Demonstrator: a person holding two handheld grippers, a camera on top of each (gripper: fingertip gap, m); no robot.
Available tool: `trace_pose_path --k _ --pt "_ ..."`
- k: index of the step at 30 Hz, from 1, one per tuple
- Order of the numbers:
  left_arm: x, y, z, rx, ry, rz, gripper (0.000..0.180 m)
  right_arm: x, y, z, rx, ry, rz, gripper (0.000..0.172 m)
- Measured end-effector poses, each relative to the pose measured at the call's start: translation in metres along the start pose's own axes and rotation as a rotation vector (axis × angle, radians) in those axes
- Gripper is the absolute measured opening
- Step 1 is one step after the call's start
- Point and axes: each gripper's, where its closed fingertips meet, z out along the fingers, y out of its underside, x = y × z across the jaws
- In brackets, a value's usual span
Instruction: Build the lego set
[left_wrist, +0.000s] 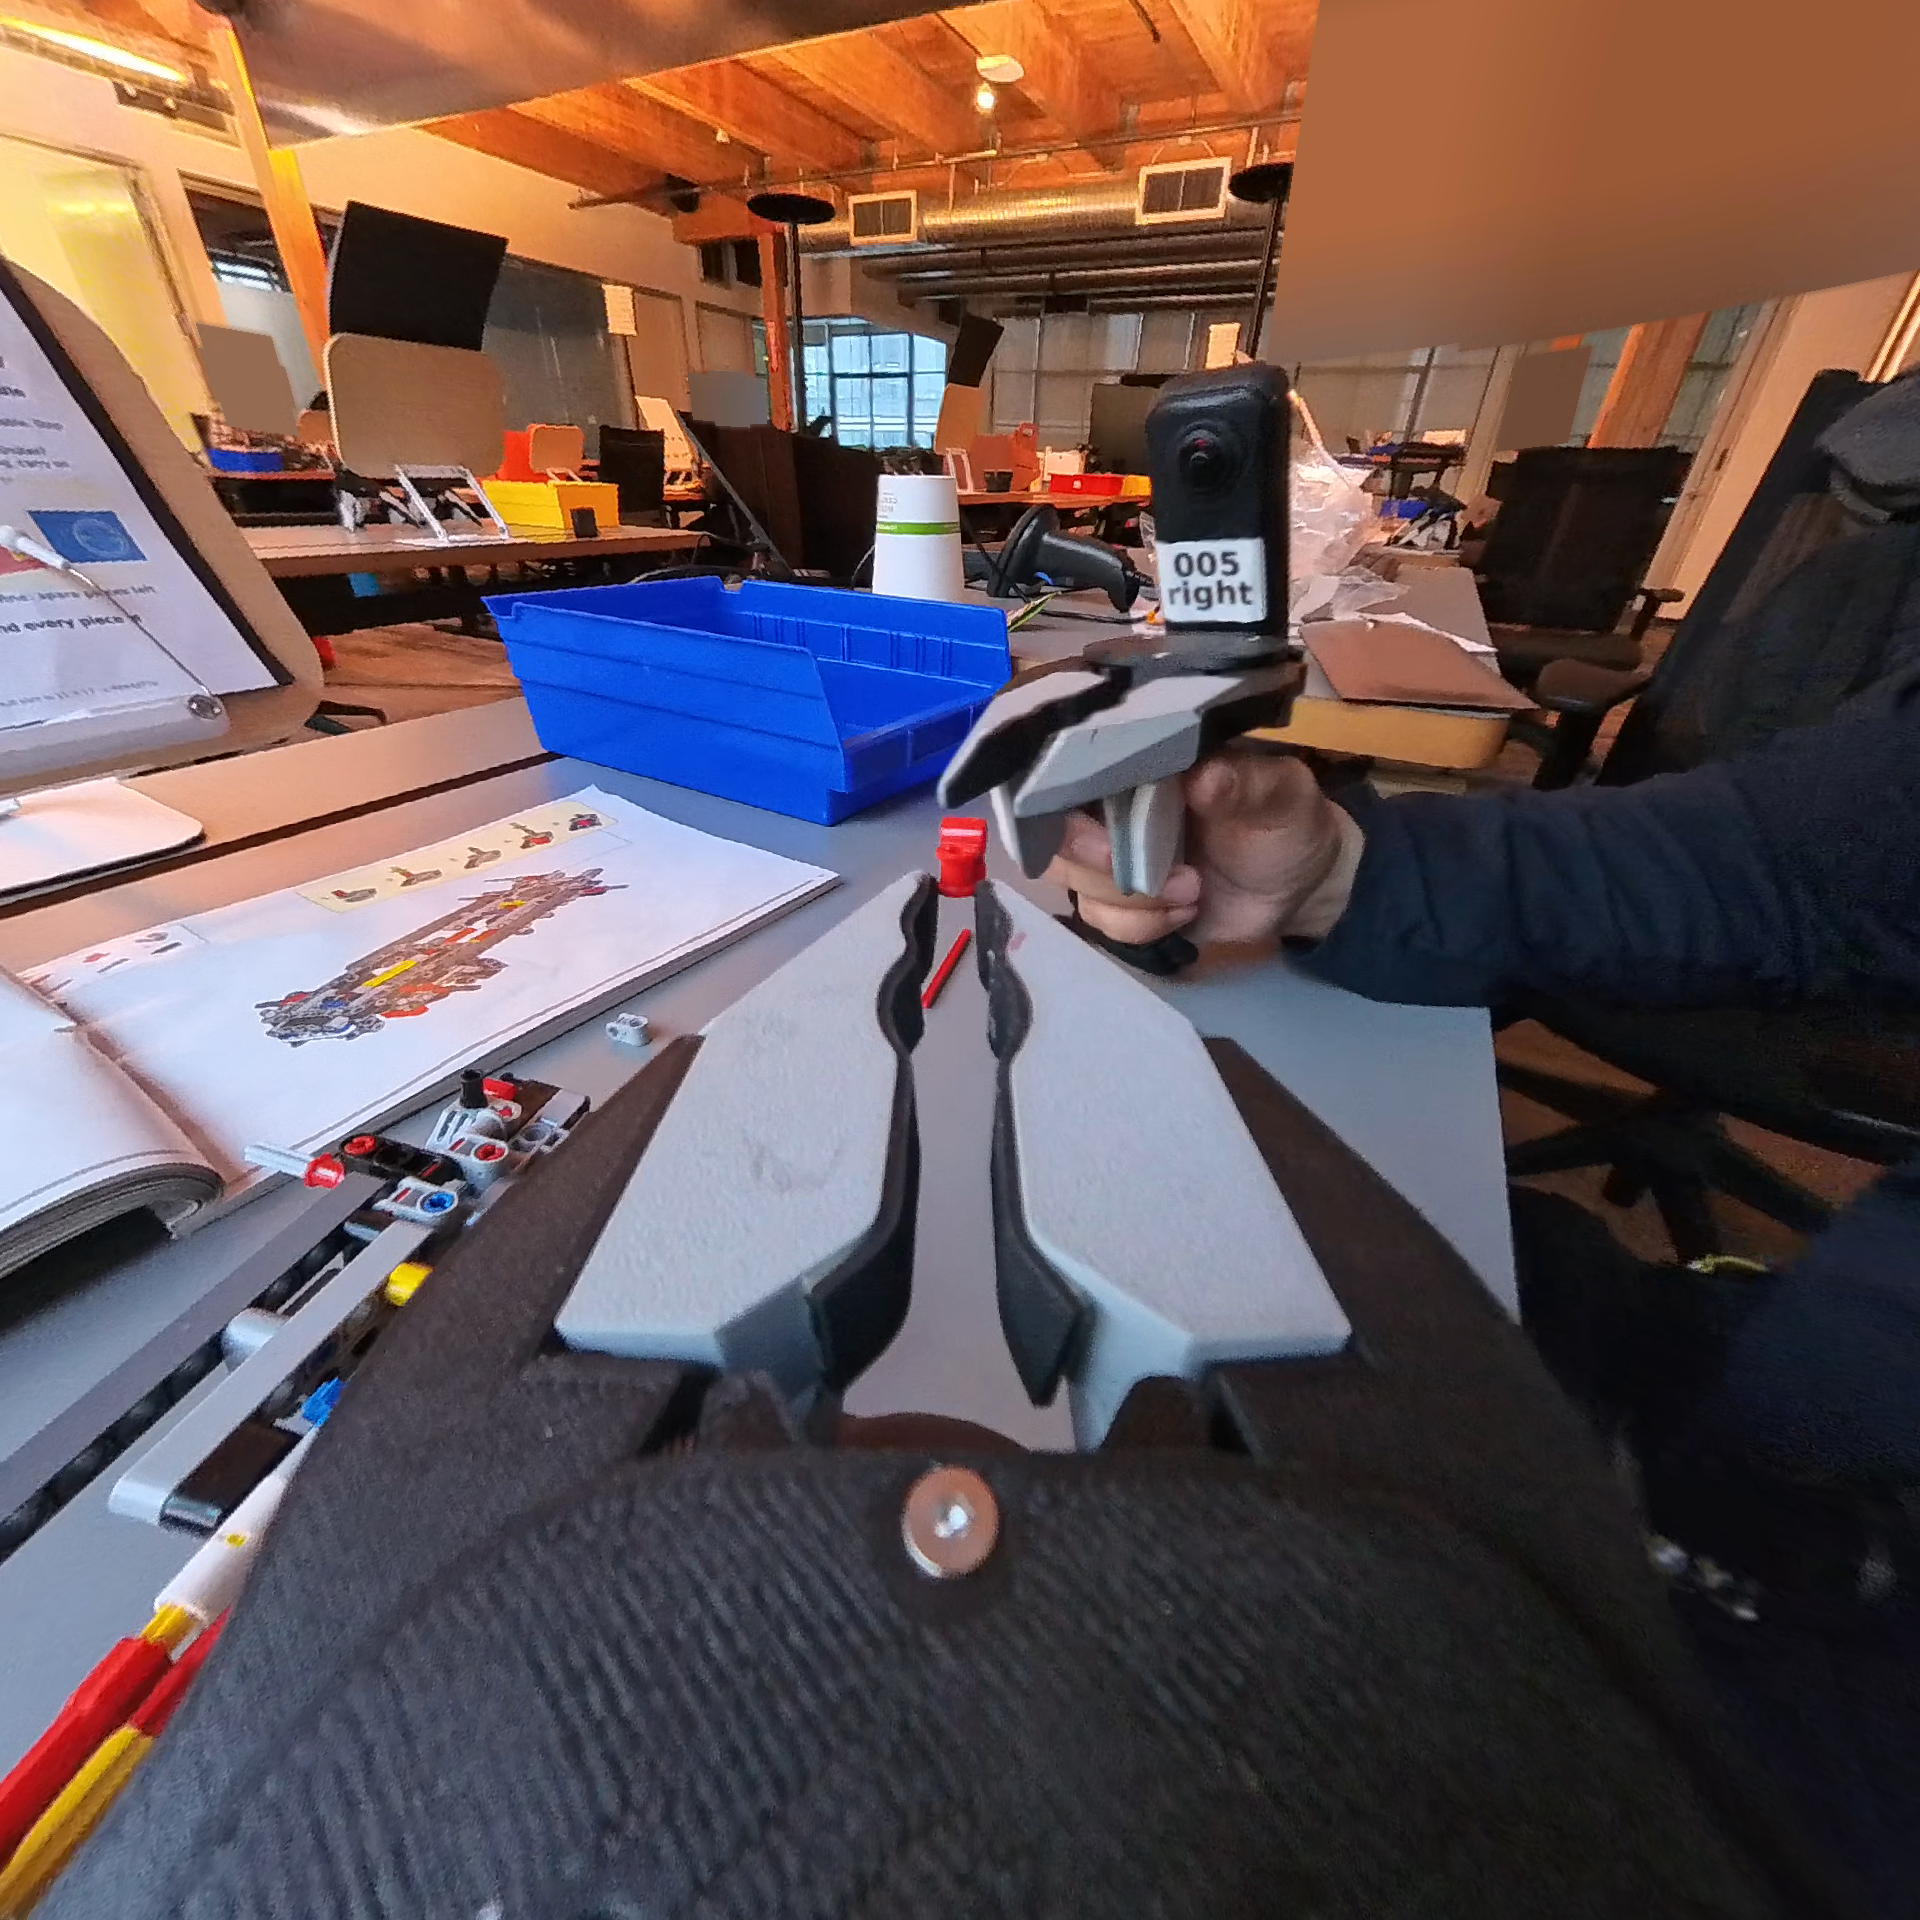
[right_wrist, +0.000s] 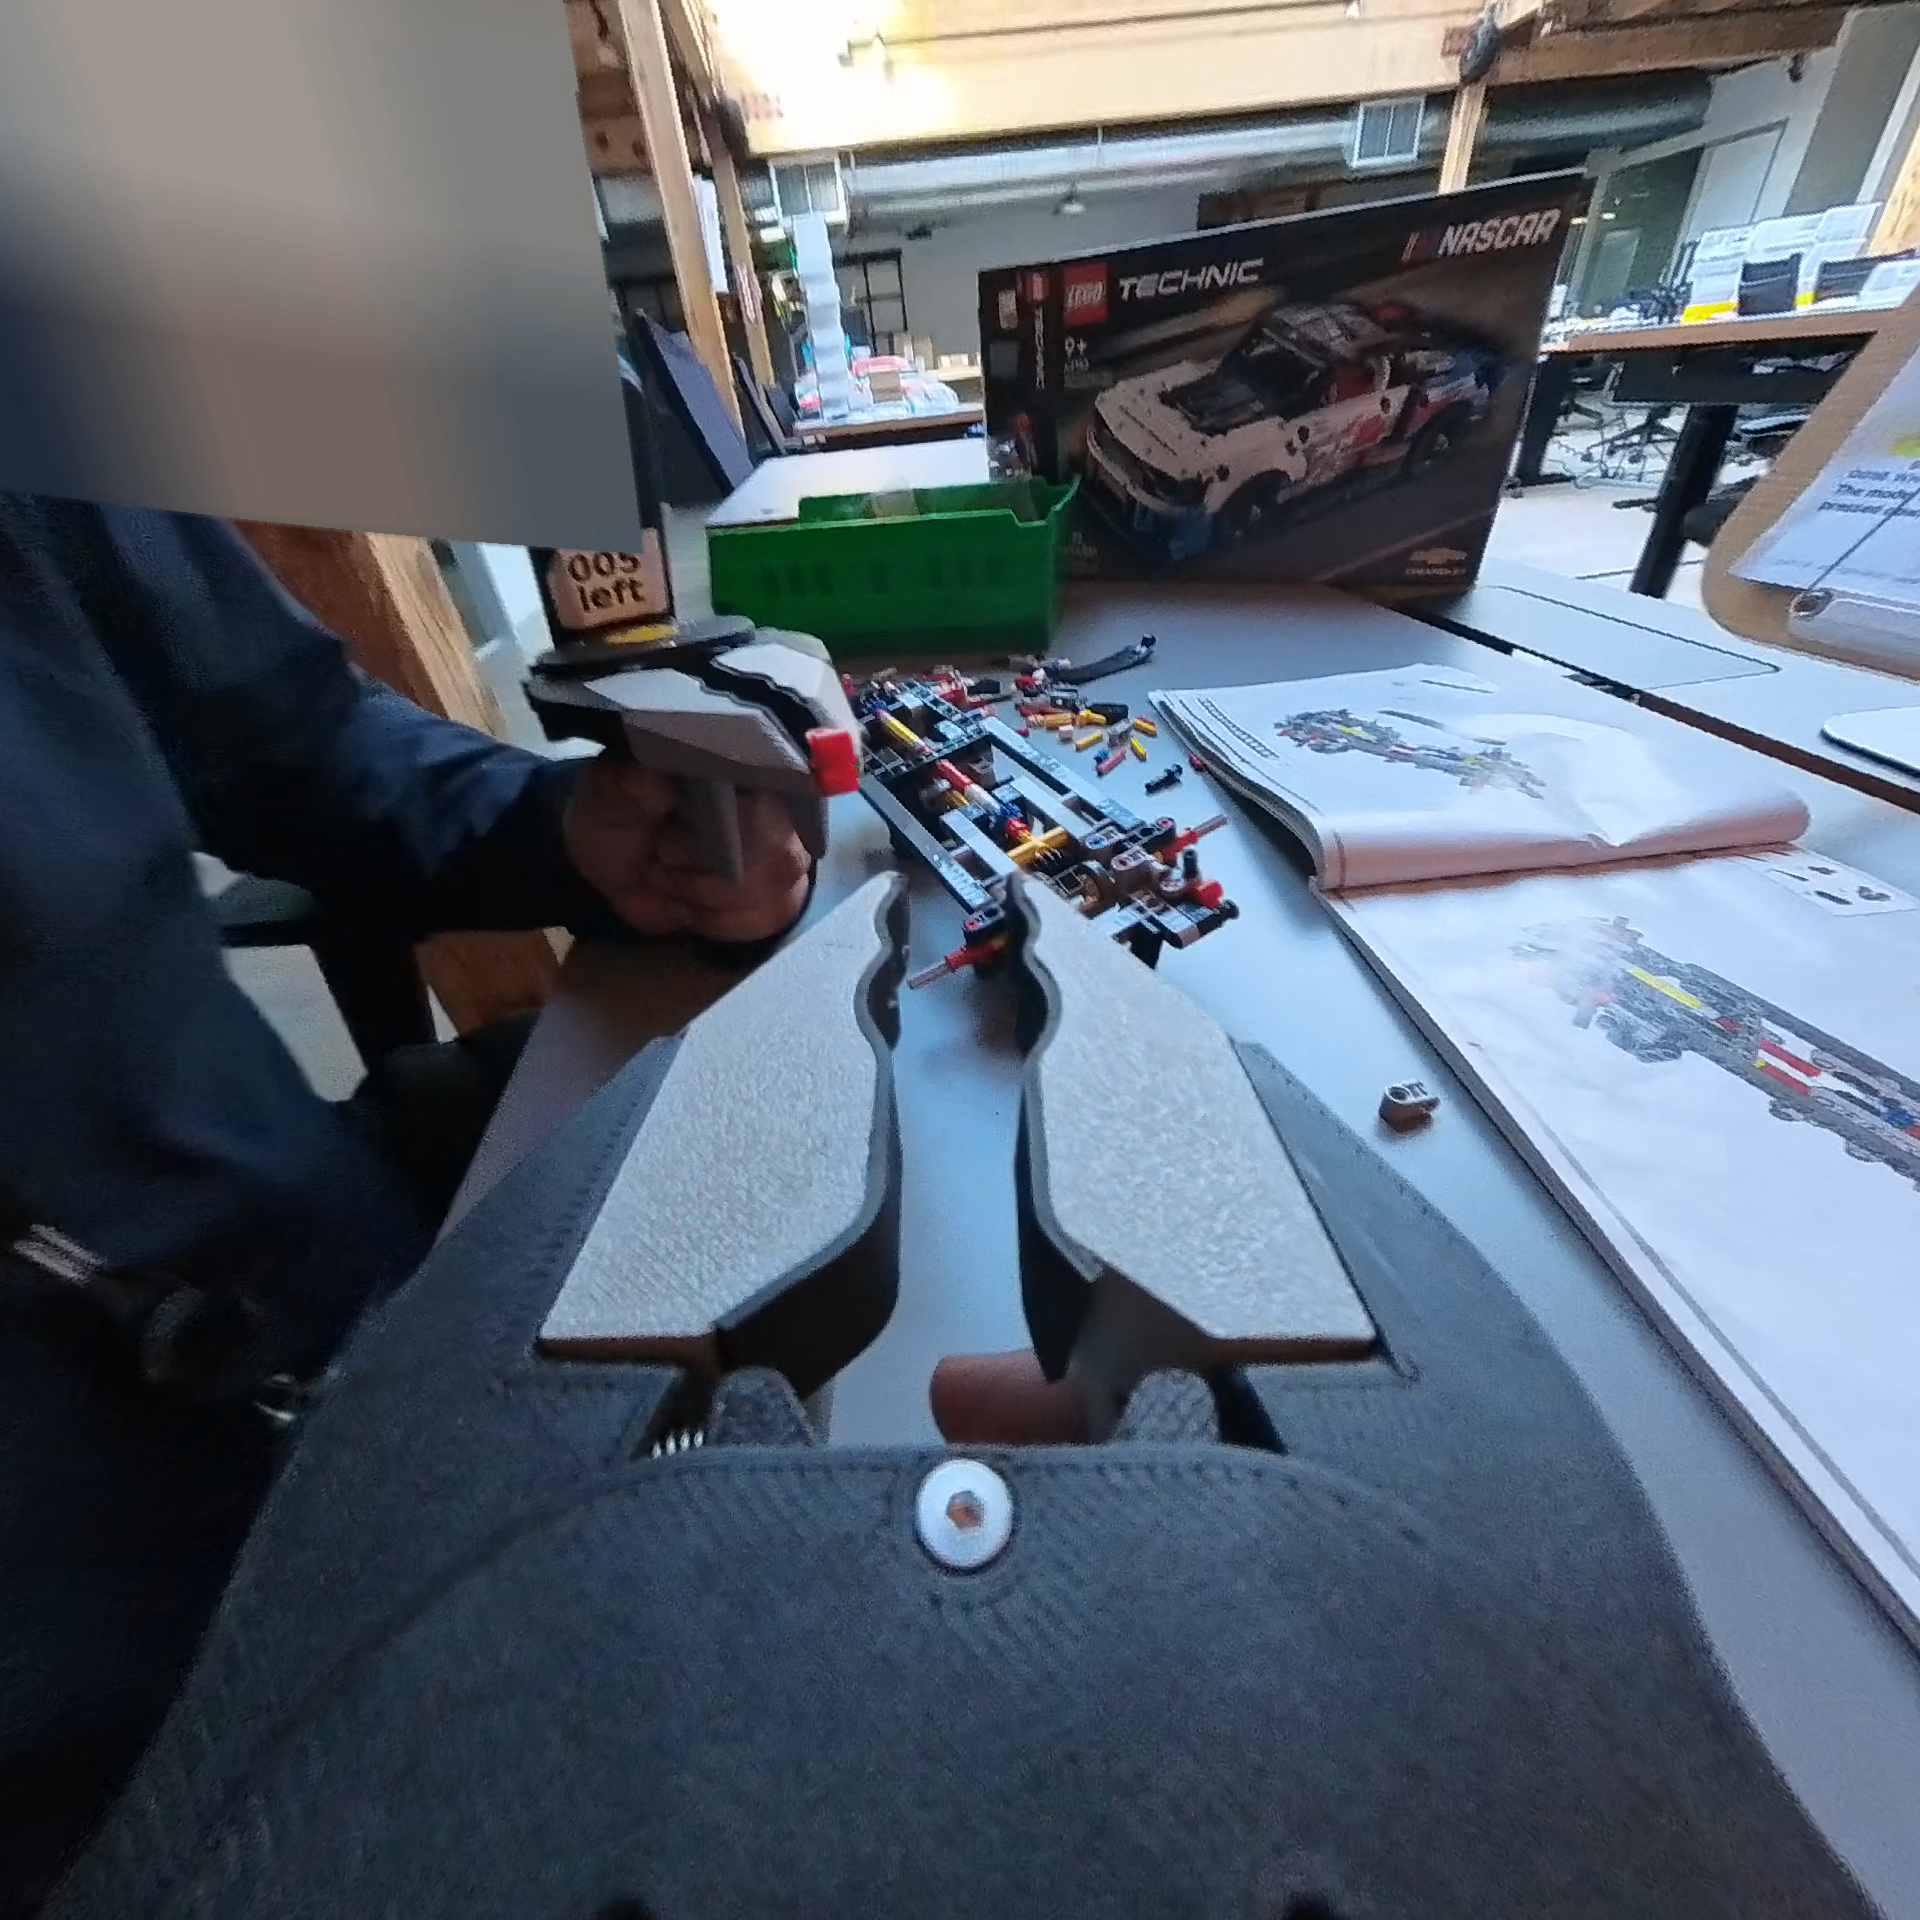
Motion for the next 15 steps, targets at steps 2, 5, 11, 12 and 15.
trace_pose_path --k 2,5,11,12,15 --pt "0.003 0.002 0.002 -0.012 -0.002 0.036 0.004 0.002 0.003 0.000 -0.017 0.009 -0.020 0.017" --pt "0.006 0.003 0.004 -0.024 -0.001 0.073 0.004 0.010 0.003 -0.003 -0.014 0.048 -0.042 0.020" --pt "-0.001 -0.001 -0.008 0.001 -0.072 0.077 0.004 0.023 0.010 -0.013 -0.038 0.141 -0.044 0.025" --pt "0.000 -0.001 -0.012 -0.001 -0.081 0.085 0.004 0.025 0.012 -0.014 -0.050 0.159 -0.050 0.026" --pt "0.002 -0.001 -0.025 -0.006 -0.105 0.097 0.004 0.027 0.009 -0.018 -0.022 0.205 -0.043 0.026"
